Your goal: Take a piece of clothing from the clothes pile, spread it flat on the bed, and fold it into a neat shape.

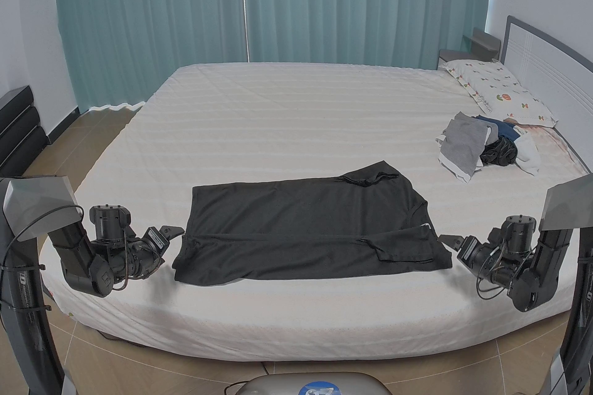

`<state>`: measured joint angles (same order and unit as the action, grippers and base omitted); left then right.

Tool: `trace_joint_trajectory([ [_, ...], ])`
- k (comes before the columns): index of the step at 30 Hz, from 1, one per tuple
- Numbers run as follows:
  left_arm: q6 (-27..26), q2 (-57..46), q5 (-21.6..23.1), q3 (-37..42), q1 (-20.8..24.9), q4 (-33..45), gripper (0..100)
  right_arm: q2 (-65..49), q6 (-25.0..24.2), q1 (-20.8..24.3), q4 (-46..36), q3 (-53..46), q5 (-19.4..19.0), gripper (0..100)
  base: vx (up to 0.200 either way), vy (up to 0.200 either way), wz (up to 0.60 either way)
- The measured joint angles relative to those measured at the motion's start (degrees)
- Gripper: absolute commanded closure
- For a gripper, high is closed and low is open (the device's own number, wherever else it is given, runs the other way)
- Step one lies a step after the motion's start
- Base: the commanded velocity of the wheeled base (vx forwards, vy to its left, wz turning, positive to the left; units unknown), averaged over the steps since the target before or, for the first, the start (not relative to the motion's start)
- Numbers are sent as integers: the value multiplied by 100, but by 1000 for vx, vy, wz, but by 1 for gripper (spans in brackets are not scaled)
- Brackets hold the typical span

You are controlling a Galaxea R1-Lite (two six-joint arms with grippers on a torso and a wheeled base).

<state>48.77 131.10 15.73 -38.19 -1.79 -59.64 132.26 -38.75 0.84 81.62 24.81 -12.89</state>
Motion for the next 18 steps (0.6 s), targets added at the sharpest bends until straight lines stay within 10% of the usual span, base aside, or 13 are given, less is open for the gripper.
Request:
trace_joint_trajectory([
  [18,-26,-78,182,140,50,27,0,652,-816,266,235,-50,864,0,0,0,0],
])
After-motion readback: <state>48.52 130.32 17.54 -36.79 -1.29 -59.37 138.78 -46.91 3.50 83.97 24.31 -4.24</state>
